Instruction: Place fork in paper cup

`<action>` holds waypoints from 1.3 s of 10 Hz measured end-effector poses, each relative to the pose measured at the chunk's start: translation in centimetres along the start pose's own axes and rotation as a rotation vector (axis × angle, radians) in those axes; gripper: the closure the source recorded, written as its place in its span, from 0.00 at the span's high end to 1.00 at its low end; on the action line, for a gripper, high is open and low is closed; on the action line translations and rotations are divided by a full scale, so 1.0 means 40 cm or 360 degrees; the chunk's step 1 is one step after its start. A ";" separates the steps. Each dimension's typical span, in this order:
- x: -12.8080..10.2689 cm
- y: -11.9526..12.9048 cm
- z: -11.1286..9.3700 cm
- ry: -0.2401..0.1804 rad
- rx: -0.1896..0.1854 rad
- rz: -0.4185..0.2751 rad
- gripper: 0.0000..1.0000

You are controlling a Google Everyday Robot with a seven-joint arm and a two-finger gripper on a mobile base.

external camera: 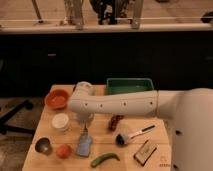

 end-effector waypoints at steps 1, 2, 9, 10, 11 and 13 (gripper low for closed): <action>-0.001 -0.024 -0.007 -0.0010 -0.0016 -0.0027 0.00; -0.003 -0.047 -0.011 -0.0015 -0.0017 -0.0050 0.00; -0.003 -0.043 -0.007 -0.0018 -0.0025 -0.0053 0.00; -0.001 -0.059 0.000 -0.0018 -0.0027 -0.0081 0.00; 0.001 -0.071 -0.001 -0.0014 -0.0025 -0.0098 0.00; 0.007 -0.108 -0.010 0.0001 -0.0029 -0.0151 0.00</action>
